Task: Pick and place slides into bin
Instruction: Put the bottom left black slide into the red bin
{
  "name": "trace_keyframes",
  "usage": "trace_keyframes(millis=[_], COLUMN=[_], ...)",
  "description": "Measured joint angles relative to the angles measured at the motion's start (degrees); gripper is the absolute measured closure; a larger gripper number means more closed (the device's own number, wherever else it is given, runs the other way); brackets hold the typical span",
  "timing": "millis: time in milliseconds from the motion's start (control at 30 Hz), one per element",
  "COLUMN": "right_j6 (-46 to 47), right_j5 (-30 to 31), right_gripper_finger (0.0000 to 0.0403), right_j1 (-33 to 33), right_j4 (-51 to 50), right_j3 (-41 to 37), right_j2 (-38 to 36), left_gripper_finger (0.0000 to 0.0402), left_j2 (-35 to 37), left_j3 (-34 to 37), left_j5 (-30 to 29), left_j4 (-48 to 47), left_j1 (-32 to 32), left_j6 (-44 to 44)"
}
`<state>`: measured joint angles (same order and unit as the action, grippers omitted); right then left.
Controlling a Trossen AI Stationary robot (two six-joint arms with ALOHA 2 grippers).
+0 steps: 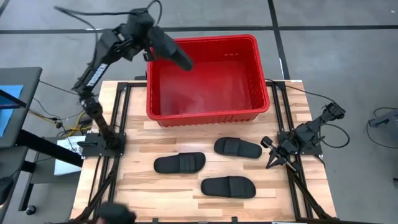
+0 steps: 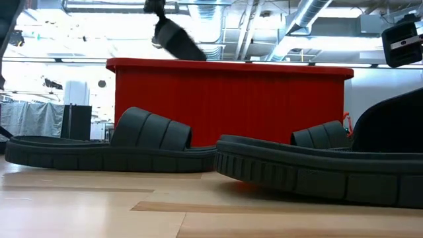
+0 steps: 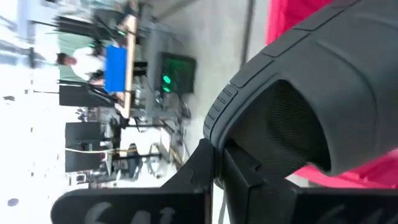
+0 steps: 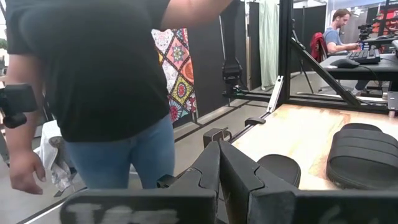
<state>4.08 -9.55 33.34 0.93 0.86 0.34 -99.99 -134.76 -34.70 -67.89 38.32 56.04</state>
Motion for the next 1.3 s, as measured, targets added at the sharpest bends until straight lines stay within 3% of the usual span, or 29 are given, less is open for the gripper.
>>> trace_keyframes(millis=[200,667,833,1300], right_j6=[-0.01,-0.02,0.0,0.0], right_j5=[0.0,0.01,-0.01,0.01], right_gripper_finger=[0.0403,0.0403,0.0403,0.0403], right_j1=[0.0,0.0,0.0,0.0], right_j4=[0.0,-0.02,0.0,0.0], right_j3=[0.0,0.0,0.0,-0.01], right_j2=[0.02,0.0,0.0,0.01], left_gripper_finger=[0.0401,0.0401,0.0401,0.0401], left_j2=[-5.18,-12.77,-12.71,-12.69], left_j3=[0.01,0.15,2.53,10.15], left_j5=[5.52,2.47,2.75,2.93], left_j4=[1.12,-6.11,-12.27,-14.77], left_j1=[2.04,1.76,-0.2,-8.64], left_j6=[1.01,4.28,5.45,1.36])
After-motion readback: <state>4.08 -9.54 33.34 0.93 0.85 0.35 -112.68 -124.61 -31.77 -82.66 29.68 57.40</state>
